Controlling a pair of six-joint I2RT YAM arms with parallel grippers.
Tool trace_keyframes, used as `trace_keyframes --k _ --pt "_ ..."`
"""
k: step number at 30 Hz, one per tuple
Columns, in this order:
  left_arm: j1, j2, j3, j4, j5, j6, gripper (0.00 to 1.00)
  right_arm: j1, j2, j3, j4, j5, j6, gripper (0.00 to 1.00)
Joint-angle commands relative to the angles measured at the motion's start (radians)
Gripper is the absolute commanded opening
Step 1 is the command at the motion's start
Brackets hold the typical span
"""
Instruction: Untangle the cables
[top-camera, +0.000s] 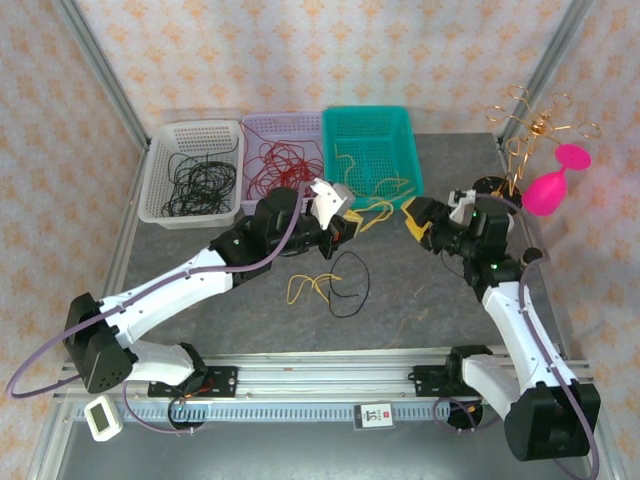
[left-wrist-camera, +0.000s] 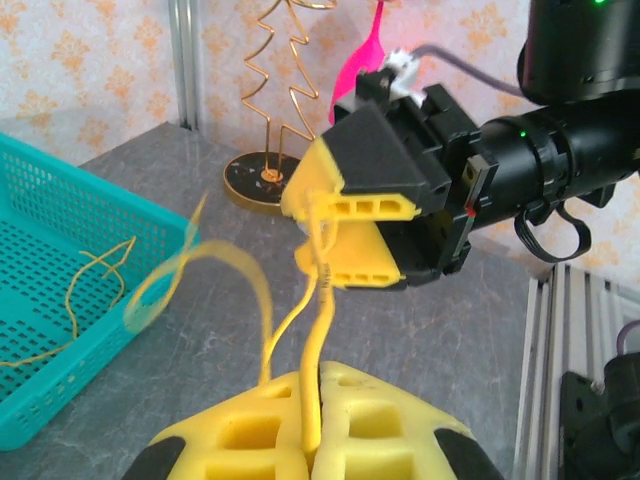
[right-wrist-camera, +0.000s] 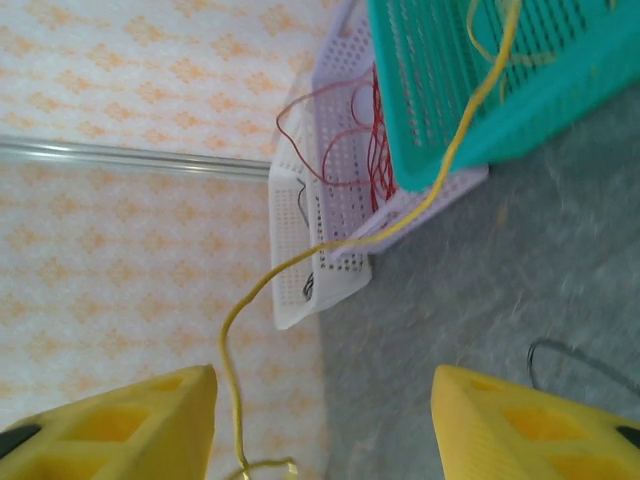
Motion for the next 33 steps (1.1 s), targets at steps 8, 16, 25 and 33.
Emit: trace_keyframes --k 8,16,25,33 --pt "-0.001 -0.023 0.071 -0.135 0.084 0.188 0.0 0.086 0.007 -0.04 0.265 -0.053 0.233 0.59" --pt "-0.014 -0.024 0.092 -0.21 0.116 0.277 0.0 0.126 0.092 0.006 0.229 -0.058 0.153 0.5" --pt "-0.017 -0.003 0.143 -0.334 0.117 0.346 0.0 0.144 0.175 0.147 -0.058 -0.136 -0.132 0.42" --pt "-0.019 0.002 0.154 -0.361 0.117 0.349 0.0 0.163 0.201 0.146 -0.074 -0.139 -0.187 0.41"
